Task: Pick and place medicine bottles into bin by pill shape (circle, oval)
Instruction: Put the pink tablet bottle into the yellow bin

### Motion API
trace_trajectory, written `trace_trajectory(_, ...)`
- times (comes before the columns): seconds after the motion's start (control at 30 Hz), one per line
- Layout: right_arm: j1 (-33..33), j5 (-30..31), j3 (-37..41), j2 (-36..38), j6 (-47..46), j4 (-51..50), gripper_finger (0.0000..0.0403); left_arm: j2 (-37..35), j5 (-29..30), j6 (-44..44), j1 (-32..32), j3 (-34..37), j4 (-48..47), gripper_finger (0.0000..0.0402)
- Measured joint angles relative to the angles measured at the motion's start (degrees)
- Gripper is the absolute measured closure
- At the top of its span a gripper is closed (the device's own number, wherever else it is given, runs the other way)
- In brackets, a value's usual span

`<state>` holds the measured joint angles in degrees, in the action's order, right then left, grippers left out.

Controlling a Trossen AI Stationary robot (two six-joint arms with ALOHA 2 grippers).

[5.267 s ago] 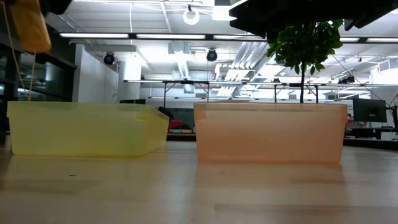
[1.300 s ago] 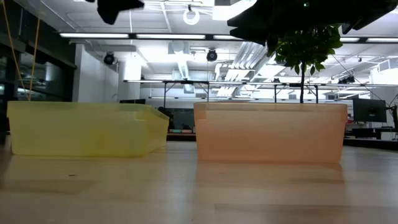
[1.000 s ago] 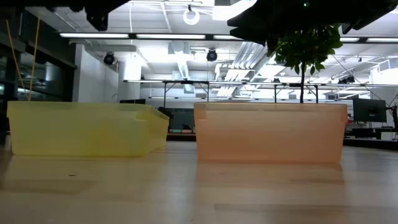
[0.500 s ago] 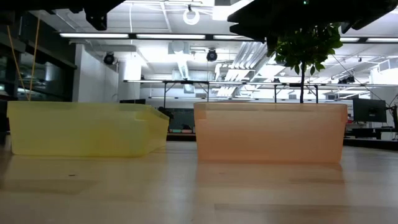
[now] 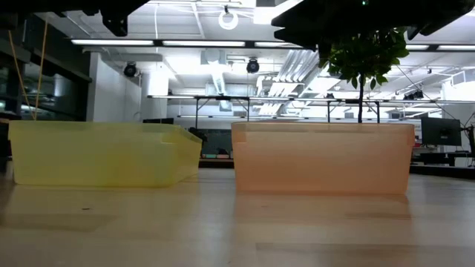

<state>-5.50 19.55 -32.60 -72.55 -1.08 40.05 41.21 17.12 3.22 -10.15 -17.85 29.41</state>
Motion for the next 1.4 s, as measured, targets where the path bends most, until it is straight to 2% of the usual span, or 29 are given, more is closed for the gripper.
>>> trace_trajectory(1.0,0.0,-0.1,0.0,0.0,-0.2,-0.2,0.0217,0.0,0.0,0.0,0.0,0.0,0.0,0.0232)
trace_trajectory(1.27,-0.8,-3.1,0.0,0.0,-0.5,0.3,0.0217,0.0,0.0,0.0,0.0,0.0,0.0,0.0232)
trace_trajectory(1.4,-3.0,-5.9,0.0,0.0,-3.6,-1.1,0.0217,0.0,0.0,0.0,0.0,0.0,0.0,0.0232)
